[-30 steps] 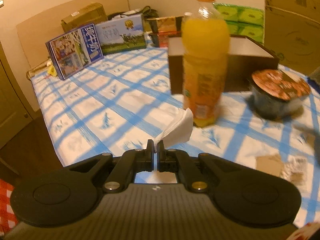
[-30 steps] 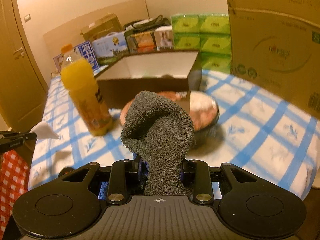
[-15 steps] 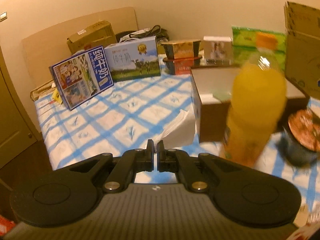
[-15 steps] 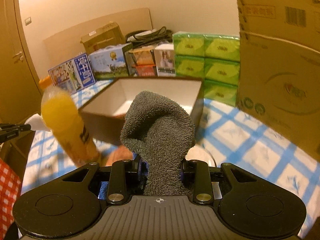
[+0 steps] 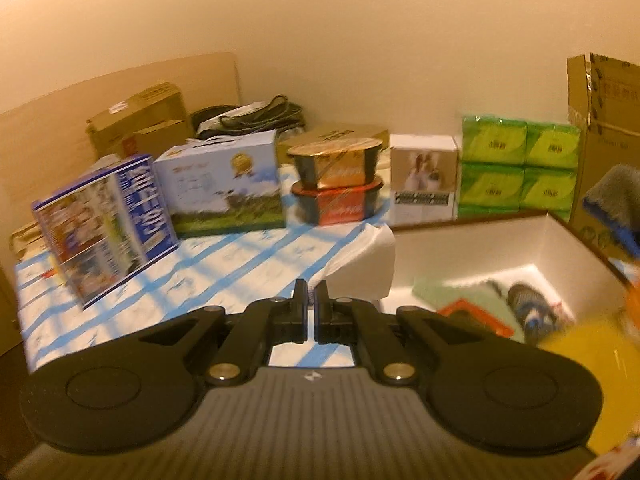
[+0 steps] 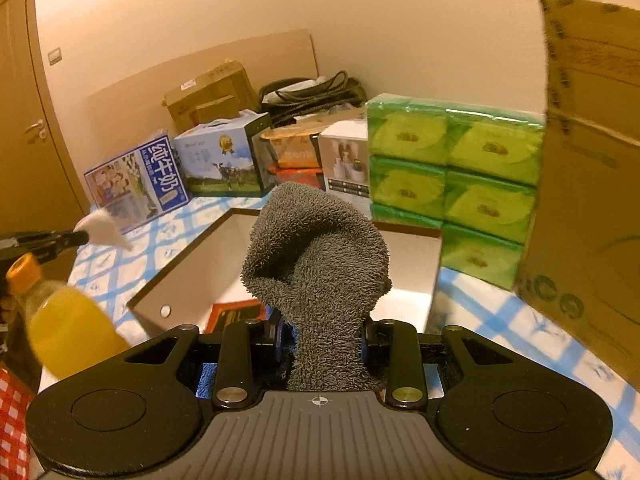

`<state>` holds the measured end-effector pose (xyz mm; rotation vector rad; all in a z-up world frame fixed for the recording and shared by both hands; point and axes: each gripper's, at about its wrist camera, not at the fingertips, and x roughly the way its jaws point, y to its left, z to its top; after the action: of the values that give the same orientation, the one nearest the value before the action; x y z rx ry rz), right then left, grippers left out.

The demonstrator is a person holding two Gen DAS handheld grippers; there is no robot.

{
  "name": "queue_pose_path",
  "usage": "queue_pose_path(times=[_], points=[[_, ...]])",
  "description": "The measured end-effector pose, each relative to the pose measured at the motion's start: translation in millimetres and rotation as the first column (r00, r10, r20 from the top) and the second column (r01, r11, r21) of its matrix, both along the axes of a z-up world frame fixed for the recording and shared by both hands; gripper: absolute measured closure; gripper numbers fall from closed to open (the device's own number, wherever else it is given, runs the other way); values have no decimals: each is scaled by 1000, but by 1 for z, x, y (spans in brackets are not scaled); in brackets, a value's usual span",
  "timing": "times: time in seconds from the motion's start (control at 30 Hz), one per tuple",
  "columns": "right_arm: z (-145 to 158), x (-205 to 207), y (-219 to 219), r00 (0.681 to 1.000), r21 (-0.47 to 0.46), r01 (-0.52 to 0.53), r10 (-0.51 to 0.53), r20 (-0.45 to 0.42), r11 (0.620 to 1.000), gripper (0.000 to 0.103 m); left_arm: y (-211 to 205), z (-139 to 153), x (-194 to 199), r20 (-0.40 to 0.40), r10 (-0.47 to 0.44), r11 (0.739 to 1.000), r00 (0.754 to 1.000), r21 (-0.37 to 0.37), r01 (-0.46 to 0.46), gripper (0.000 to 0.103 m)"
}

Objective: Organize soft objects
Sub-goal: 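Carry the tissue into the white box and release with the left tool while the right tool carries the towel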

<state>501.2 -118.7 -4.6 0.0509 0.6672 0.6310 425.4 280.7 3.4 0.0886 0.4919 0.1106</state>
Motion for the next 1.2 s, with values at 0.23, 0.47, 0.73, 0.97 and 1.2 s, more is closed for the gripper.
queue_pose_path(times=[0.23, 0.47, 0.73, 0.97, 1.2], points=[[-17, 44, 25, 1000, -26, 5, -6, -29, 1000, 71, -14, 0, 73, -9, -69, 997, 998, -27, 69, 101], [-37, 73, 41, 999, -86, 12, -15, -41, 996, 71, -46, -24, 129, -83, -149, 988, 985, 16, 151, 101], [-53, 90, 38, 997, -97, 39, -45, -65, 995, 71, -71, -49, 169, -136, -179, 983, 974, 23, 184, 87], [-60, 98, 34, 994, -97, 58, -66, -82, 994, 70, -71, -59, 175, -177, -146, 988, 973, 32, 154, 64], [-59, 103, 37, 994, -91, 67, -74, -77, 994, 67, -63, -60, 172, -197, -137, 989, 971, 33, 146, 64]])
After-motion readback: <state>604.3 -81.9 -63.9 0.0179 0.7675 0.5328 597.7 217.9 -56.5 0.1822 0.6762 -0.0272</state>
